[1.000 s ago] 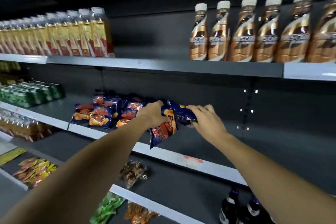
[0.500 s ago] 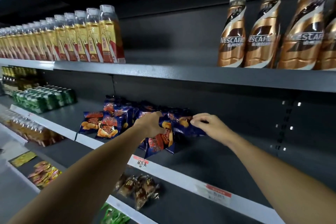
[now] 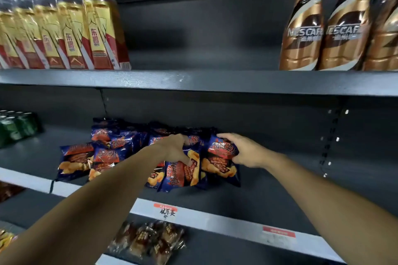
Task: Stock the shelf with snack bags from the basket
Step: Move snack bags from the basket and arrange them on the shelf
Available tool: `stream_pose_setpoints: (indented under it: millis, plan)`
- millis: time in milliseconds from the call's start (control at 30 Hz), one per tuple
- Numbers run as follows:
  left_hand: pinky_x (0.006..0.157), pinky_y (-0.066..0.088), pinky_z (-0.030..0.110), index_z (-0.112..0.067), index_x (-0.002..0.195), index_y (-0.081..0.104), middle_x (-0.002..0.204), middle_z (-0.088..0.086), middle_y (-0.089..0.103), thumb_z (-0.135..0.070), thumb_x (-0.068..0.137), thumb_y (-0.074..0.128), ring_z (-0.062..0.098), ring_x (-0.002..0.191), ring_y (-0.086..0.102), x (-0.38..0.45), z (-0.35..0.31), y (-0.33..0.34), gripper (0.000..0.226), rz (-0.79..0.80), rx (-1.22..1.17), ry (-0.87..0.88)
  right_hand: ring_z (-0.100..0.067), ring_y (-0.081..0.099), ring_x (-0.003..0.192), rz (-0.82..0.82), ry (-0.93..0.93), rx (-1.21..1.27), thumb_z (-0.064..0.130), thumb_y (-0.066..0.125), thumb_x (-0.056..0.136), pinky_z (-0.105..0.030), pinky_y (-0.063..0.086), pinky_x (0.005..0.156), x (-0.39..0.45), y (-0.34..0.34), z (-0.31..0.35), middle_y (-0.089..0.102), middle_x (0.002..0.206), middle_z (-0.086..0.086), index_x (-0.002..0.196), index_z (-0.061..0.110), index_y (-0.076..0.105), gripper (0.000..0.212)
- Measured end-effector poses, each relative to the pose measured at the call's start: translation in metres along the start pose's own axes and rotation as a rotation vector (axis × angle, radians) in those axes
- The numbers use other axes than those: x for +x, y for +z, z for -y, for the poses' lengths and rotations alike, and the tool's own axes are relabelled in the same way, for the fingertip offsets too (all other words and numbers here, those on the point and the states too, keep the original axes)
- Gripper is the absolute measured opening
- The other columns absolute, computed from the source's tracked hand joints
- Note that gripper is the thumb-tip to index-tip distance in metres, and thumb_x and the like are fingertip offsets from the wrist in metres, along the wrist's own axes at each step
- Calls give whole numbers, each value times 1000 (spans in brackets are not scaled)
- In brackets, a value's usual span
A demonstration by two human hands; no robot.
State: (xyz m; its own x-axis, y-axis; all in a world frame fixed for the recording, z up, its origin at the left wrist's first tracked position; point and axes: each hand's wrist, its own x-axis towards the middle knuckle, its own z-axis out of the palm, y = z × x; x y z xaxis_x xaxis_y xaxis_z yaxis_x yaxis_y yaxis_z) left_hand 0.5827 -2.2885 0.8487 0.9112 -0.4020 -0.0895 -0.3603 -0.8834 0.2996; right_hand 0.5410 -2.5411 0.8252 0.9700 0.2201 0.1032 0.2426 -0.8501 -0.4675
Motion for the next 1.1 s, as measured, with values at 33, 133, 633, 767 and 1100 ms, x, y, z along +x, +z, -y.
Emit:
stream_pose_setpoints:
  millis: [33, 133, 633, 767, 1100]
  plan:
    - [103, 42, 38, -18, 140, 43, 145, 7, 44, -40, 73, 83, 25, 126, 47, 2, 6, -1, 81, 21, 10, 29, -18, 53, 116, -1, 16, 6, -7, 66, 76, -32, 53, 88, 2, 3, 4, 45, 138, 5, 146, 43, 33, 91]
    - [102, 42, 39, -19, 138, 46, 143, 7, 45, -40, 73, 82, 25, 125, 48, 5, 22, -4, 77, 64, 32, 121, -18, 56, 105, -1, 42, 10, -6, 64, 74, -28, 52, 72, 6, 16, 15, 49, 130, 6, 135, 56, 36, 91]
    - [104, 41, 39, -19, 141, 45, 147, 5, 42, -41, 73, 82, 26, 129, 44, 9, 70, -19, 81, 140, 231, 195, -22, 40, 122, 101, 116, -139, 14, 70, 73, -37, 45, 99, 20, 60, 64, 39, 127, 0, 140, 60, 23, 94]
    - [103, 39, 37, -18, 143, 43, 149, 5, 41, -39, 76, 80, 26, 131, 43, 9, 68, -18, 80, 138, 231, 197, -24, 20, 141, 196, 82, -255, 29, 74, 77, -37, 21, 113, 18, 58, 65, 29, 153, 0, 153, 47, 10, 101]
    - [103, 39, 39, -23, 144, 42, 151, 0, 38, -44, 76, 78, 23, 133, 41, 0, 64, -23, 80, 129, 308, 204, -18, 10, 149, 51, -58, -180, 65, 68, 78, -38, 2, 121, 25, 57, 77, 18, 162, 6, 154, 42, 14, 96]
